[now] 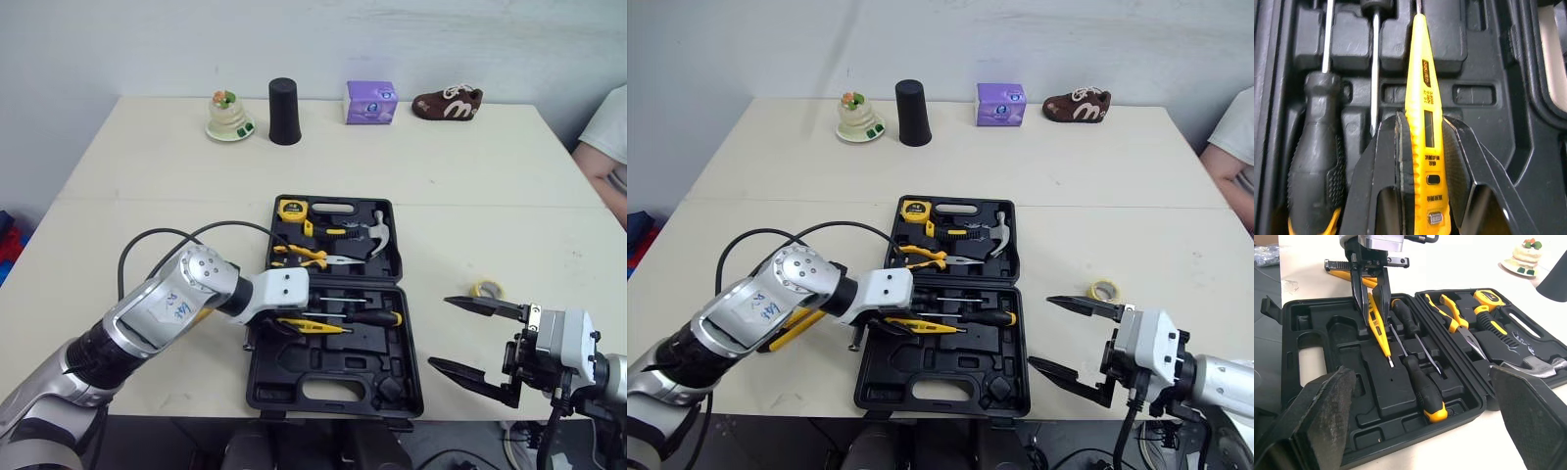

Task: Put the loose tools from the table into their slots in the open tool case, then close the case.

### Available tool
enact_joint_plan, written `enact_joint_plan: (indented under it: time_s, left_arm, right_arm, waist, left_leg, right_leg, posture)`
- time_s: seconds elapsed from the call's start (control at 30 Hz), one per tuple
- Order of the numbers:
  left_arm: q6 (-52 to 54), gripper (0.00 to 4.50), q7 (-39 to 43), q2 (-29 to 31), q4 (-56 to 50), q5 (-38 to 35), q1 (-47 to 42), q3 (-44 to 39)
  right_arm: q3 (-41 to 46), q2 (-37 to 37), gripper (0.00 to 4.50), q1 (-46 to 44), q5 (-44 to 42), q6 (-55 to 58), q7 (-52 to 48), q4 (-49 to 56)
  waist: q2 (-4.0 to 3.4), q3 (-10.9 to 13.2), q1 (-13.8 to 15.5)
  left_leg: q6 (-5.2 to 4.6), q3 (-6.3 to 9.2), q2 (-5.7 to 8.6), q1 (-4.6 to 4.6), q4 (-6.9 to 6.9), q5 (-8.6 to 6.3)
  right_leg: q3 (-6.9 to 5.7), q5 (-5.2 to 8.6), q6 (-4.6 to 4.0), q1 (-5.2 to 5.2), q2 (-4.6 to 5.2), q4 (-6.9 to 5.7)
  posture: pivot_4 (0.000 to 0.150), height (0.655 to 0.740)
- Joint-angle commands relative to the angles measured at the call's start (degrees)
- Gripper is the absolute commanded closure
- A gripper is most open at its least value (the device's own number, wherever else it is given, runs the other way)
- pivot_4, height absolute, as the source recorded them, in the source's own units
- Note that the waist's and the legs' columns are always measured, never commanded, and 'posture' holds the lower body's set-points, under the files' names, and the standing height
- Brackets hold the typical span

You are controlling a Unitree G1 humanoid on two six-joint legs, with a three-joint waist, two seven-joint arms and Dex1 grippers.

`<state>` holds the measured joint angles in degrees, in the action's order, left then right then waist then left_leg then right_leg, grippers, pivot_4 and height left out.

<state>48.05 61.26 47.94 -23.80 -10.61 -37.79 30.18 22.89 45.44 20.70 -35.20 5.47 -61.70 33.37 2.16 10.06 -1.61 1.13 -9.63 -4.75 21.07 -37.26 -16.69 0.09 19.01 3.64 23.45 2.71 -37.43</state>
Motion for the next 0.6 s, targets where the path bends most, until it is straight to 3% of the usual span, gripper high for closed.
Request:
enact_joint_plan:
  time_s: [0.03,0.47,0.53,0.57,0.6]
  left_arm:
    - [1.06,3.99,-0.47,0.66,0.52,1.31,1.29,-0.10]
    - [0.91,3.99,-1.89,-0.63,0.33,1.91,3.22,0.60]
    - [0.32,2.93,-1.30,-1.30,-0.24,0.70,3.81,-0.42]
    - [0.27,2.78,-1.19,-1.59,-0.48,0.33,4.03,-0.87]
    - [-1.60,2.29,-0.65,-1.91,-0.55,-0.05,4.11,-1.71]
  right_arm:
    - [0.89,0.12,0.00,-0.57,-0.24,-0.29,-0.33,0.16]
    - [0.58,0.06,0.00,-1.56,0.03,-0.31,-0.91,-0.67]
    - [0.50,0.01,0.00,-1.71,0.08,-0.35,-1.00,-0.74]
    - [0.45,-0.01,0.00,-1.76,0.11,-0.38,-1.04,-0.77]
    - [0.40,0.01,0.00,-1.95,0.07,-0.32,-1.02,-0.76]
  waist:
    - [0.00,0.00,0.00]
    - [-0.01,-0.02,0.02]
    - [-0.01,-0.03,0.05]
    - [-0.01,-0.03,0.05]
    - [-0.01,-0.03,0.05]
  left_leg:
    - [0.00,0.00,0.00,0.00,0.00,0.00]
    - [0.00,-0.01,0.01,-0.04,-0.01,0.00]
    - [0.00,0.00,0.02,-0.05,-0.02,0.00]
    - [-0.01,0.00,0.02,-0.06,-0.03,0.00]
    - [-0.01,0.00,0.02,-0.05,-0.04,0.00]
  right_leg:
    - [0.00,0.00,0.00,0.00,0.00,0.00]
    - [0.01,0.00,0.00,-0.04,0.00,-0.01]
    - [0.01,0.00,0.00,-0.05,0.00,-0.01]
    - [0.00,0.00,0.00,-0.07,0.01,-0.01]
    - [0.01,0.00,0.00,-0.07,0.01,-0.01]
  posture:
    - [0.150,0.7400]
    - [0.150,0.7400]
    - [0.150,0.7400]
    - [0.150,0.7400]
    - [0.150,0.7400]
